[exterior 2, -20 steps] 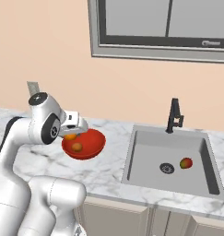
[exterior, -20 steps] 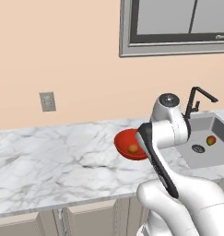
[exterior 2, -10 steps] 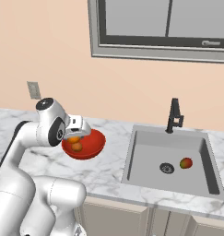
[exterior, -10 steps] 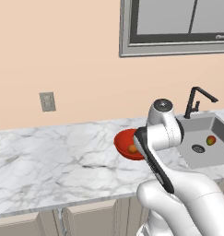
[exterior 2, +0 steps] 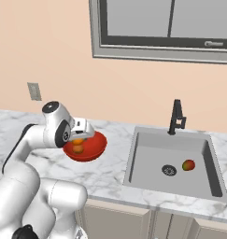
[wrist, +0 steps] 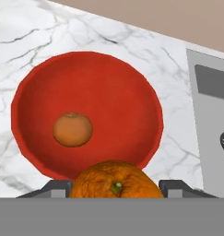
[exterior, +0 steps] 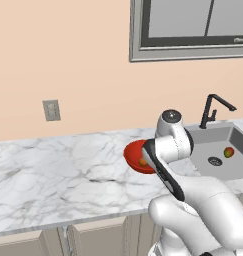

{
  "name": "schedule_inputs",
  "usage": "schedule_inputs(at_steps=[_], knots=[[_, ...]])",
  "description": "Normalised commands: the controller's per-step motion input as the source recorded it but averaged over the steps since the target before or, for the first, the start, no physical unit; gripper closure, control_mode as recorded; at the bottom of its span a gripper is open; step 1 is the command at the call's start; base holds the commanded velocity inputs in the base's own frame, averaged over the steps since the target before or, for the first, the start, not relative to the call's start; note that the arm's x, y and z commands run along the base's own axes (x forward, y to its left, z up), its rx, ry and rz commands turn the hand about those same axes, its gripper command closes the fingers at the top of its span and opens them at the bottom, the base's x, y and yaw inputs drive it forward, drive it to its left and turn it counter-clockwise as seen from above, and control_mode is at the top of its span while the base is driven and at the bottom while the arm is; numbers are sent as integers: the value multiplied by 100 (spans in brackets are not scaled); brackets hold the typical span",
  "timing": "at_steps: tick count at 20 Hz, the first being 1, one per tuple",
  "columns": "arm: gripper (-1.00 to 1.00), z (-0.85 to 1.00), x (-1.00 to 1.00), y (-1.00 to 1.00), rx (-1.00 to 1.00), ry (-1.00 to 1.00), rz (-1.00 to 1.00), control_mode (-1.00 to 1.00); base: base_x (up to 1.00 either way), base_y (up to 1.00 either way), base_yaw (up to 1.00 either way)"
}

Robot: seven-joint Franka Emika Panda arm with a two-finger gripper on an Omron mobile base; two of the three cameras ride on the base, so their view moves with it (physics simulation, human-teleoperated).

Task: Pick the tangerines from the cabinet and place them in one bowl. Pick the mango from the sink and place it in the other bowl.

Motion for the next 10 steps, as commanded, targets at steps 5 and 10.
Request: schedule_inputs(at_steps=[5,10], knots=[[100,-22,16,0,0,2,-1,-100,0,0,0],[100,-23,16,0,0,2,-1,-100,0,0,0]])
